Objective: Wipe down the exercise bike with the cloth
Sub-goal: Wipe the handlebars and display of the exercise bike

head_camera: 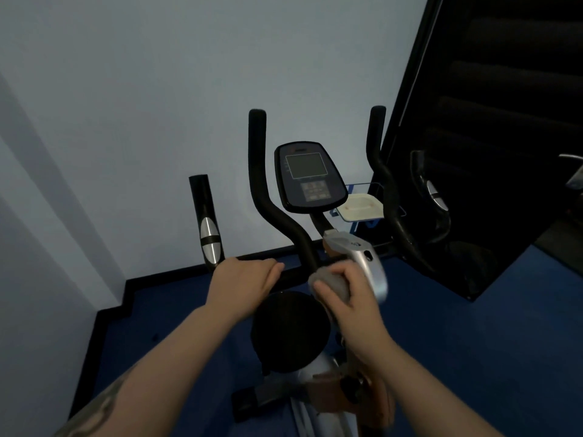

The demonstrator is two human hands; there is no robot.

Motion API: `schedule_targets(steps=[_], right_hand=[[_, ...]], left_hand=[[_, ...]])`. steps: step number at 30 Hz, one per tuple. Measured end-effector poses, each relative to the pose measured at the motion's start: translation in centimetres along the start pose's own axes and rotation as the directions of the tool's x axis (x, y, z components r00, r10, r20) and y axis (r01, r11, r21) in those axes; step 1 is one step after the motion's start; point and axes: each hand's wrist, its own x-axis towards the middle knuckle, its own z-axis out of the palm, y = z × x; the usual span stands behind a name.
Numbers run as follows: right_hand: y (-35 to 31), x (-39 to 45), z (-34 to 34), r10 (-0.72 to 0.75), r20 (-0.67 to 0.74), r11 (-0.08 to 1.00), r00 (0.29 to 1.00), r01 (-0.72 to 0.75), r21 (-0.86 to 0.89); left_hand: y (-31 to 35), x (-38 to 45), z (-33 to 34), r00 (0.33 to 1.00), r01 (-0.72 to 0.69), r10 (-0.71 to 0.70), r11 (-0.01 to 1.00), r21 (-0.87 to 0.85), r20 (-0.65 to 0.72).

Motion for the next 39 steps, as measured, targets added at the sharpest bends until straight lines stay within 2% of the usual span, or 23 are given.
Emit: schedule_targets(steps=[2,4,7,9,11,14,17,21,25,28,32,37,39], right_hand=[[-0.1,0.9,0.7,0.061,-0.086,0.998,0.994,-0.061,0.013],[0.1,0.1,1.9,0.070,-0.179,0.997,0.981,-0.062,0.051],[0.7,-2.3,2.4,0.046,-0.154,0.994,0.987,-0.030,0.107],[0.7,-1.1,1.9,0.016,-0.111,1.000,0.994,-0.014,0.013],[0.6,0.8,1.5,0.012,-0.118,0.996,0.993,-0.022,-0.086],[0.5,0.1,2.2,0.074,-0.185,0.997,0.980,-0.068,0.037],[0.7,-2.7,2.7,0.087,-0.192,0.993,0.978,-0.069,0.100],[-0.1,1.7,1.7,0.046,-0.151,0.989,0.988,-0.066,-0.135],[-0.3,1.6,2.3,0.034,-0.221,0.985,0.975,-0.070,-0.159],[-0.3,0.5,1.7,-0.012,-0.129,0.984,0.992,-0.011,-0.178],[-1.7,6.3,1.3,-0.057,0.025,0.929,0.998,0.062,-0.365],[-1.6,5.6,1.6,-0.080,0.030,0.950,0.996,0.086,-0.299],[-1.0,4.6,0.8,-0.101,0.084,0.940,0.991,0.122,-0.319]], left_hand=[[0.3,0.0,-0.1,1.000,0.015,-0.015,1.000,0.006,-0.001],[0.8,-0.1,0.1,0.999,0.032,-0.031,0.999,0.015,-0.027],[1.0,-0.2,0.7,0.995,0.039,-0.034,0.998,0.053,-0.089],[0.9,0.0,1.0,0.993,0.028,-0.013,0.991,0.128,-0.117],[0.8,0.0,1.1,0.994,-0.040,0.064,0.967,0.250,-0.085],[0.8,-0.1,1.1,0.989,-0.111,0.136,0.933,0.342,-0.052],[0.9,-0.5,1.2,0.981,-0.122,0.167,0.927,0.354,-0.099],[0.8,-0.1,1.4,0.966,-0.120,0.183,0.943,0.311,-0.182],[0.9,-0.2,1.5,0.986,-0.102,0.141,0.936,0.338,-0.092],[1.0,-0.1,1.1,0.991,-0.109,0.129,0.943,0.313,-0.044],[0.9,0.5,0.8,0.993,-0.058,0.087,0.952,0.302,-0.084],[1.3,-0.1,0.4,0.999,-0.039,0.034,0.960,0.279,0.024],[1.5,0.0,-0.3,0.998,0.028,-0.038,0.985,0.170,0.056]])
